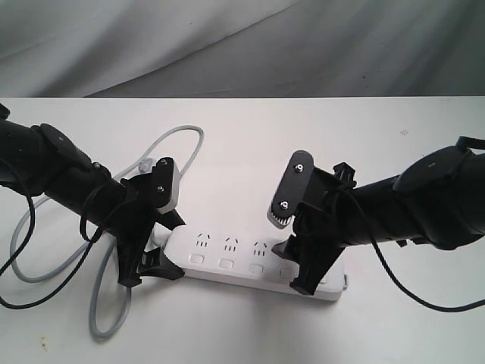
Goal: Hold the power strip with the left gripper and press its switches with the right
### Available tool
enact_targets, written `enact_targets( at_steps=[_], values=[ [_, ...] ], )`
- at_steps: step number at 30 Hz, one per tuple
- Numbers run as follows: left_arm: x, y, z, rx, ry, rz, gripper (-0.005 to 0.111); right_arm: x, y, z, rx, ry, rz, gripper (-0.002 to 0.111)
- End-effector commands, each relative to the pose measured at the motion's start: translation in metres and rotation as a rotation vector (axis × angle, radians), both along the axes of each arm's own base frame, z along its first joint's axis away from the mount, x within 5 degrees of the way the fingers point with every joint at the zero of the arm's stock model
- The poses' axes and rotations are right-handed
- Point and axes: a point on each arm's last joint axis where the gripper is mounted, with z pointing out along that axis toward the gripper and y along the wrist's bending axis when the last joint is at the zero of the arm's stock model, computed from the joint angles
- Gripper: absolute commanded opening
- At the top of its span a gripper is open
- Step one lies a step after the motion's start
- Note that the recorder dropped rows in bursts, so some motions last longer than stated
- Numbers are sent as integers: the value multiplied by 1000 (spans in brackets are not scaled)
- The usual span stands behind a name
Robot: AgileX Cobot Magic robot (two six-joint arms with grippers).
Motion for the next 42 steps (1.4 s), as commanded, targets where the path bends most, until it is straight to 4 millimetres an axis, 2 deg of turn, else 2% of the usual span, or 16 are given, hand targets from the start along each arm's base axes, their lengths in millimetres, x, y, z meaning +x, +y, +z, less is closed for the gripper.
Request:
enact_targets(
  at_steps=[1, 18, 27, 37, 42],
  values=[
    [-1, -1, 0, 2, 6, -20, 66, -5, -4, -1, 6, 20, -1, 59],
    [-1, -1, 0, 2, 6, -20, 66, -3, -6, -2, 5, 21, -12, 59],
    [-1, -1, 0, 2, 5, -21, 66, -4, -5, -15, -10, 65, -5, 59],
    [-1, -1, 0, 2, 5, -21, 66, -4, -5, -17, -15, 70, -4, 59],
    [-1, -1, 0, 2, 5, -21, 66, -4, -5, -26, -28, 100, -2, 59]
  ],
)
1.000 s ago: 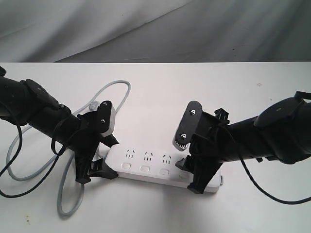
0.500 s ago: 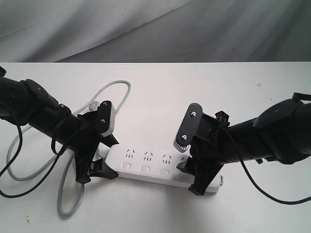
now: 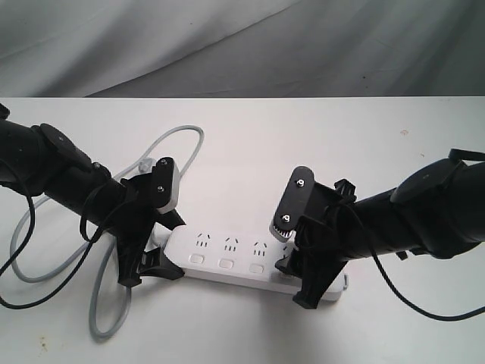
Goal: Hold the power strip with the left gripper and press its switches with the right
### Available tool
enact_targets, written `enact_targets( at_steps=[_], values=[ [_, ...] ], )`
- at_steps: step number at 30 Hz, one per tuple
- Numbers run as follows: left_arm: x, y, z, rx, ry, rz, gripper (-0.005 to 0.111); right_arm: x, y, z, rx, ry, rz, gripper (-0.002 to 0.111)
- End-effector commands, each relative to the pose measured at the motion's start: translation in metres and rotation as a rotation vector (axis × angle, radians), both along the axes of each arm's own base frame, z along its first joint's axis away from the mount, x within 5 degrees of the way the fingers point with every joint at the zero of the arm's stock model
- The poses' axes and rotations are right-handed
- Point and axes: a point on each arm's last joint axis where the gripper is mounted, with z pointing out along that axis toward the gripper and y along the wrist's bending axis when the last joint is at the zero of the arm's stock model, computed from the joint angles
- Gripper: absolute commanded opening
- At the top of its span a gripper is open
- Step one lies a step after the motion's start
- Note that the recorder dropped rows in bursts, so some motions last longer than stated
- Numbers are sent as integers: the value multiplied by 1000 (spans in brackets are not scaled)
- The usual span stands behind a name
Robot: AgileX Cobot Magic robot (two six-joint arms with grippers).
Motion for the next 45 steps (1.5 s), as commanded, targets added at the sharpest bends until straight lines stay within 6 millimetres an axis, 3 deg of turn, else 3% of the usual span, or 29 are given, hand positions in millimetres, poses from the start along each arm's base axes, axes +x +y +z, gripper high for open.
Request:
enact_targets(
  at_steps=[1, 45],
  values=[
    [-1, -1, 0, 2, 5, -21, 66, -1, -1, -11, -7, 44, 4, 59],
    [-1, -1, 0, 2, 5, -21, 66, -8, -15, -23, -130, -9, 50, 59]
  ],
)
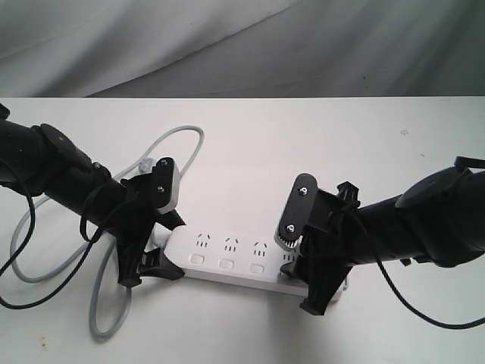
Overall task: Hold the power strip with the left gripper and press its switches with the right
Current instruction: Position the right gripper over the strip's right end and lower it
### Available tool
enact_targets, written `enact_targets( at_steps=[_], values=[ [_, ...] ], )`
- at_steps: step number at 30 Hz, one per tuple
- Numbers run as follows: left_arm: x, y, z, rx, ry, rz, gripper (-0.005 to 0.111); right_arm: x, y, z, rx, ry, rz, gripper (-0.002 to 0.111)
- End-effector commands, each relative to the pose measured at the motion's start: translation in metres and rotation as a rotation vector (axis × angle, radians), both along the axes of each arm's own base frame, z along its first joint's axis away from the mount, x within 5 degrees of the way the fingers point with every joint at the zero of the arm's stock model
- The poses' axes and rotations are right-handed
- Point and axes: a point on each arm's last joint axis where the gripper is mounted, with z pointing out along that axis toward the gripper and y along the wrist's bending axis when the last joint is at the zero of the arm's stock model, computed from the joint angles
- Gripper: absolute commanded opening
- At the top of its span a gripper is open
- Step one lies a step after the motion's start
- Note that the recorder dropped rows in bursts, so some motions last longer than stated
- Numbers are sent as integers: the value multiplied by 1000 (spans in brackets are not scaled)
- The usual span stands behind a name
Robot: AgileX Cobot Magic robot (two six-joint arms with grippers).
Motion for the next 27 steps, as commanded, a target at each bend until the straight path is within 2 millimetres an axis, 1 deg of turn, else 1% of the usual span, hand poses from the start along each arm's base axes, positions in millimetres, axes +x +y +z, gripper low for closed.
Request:
enact_targets(
  at_steps=[1, 2, 6, 10, 13, 16, 22, 27],
  values=[
    [-1, -1, 0, 3, 4, -21, 66, -1, -7, -12, -72, -5, 21, 59],
    [-1, -1, 0, 3, 4, -21, 66, -1, -7, -11, -67, -5, 14, 59],
    [-1, -1, 0, 3, 4, -21, 66, -1, -7, 5, -40, -51, 9, 59],
    [-1, -1, 0, 3, 4, -21, 66, -2, -8, 29, 14, -110, -24, 59],
    [-1, -1, 0, 3, 4, -21, 66, -6, -12, 41, 40, -142, -61, 59],
    [-1, -1, 0, 3, 4, -21, 66, -12, -17, 40, 24, -147, -73, 59],
    [-1, -1, 0, 3, 4, -21, 66, -22, -28, 27, -8, -102, -102, 59],
    [-1, -1, 0, 3, 4, -21, 66, -22, -29, 26, -20, -107, -111, 59]
  ],
)
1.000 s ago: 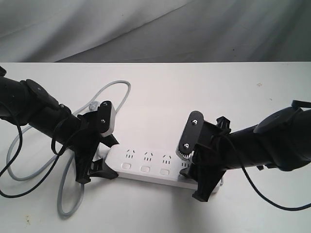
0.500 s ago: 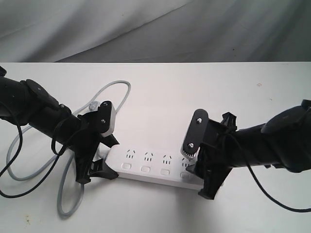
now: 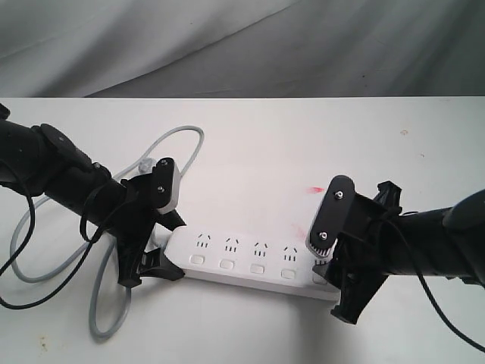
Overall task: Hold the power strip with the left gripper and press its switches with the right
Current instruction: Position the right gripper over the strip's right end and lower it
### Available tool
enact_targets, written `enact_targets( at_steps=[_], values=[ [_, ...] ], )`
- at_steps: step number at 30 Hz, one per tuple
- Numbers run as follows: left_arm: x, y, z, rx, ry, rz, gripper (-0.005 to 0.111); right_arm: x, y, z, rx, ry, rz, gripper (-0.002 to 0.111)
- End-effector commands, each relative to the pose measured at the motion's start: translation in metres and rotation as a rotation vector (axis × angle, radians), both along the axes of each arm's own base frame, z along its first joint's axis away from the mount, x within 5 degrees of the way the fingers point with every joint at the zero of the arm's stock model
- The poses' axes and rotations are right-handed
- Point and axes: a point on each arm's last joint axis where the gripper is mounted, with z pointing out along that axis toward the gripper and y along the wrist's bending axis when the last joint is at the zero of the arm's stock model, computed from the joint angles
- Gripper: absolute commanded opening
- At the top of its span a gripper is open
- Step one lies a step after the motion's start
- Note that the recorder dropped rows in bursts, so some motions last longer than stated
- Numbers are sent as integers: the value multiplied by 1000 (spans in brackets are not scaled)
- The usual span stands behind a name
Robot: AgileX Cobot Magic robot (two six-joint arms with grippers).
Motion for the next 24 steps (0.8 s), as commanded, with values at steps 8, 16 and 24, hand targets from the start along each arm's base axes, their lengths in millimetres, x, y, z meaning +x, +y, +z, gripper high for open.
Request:
enact_targets(
  at_steps=[8, 16, 24],
  values=[
    [-1, -1, -1, 4, 3, -20, 66, 0, -3, -1, -1, 5, -24, 59],
    [-1, -1, -1, 4, 3, -20, 66, 2, -2, -13, -21, 44, -19, 59],
    [-1, -1, -1, 4, 3, -20, 66, 1, -1, -31, -41, 114, -9, 59]
  ],
)
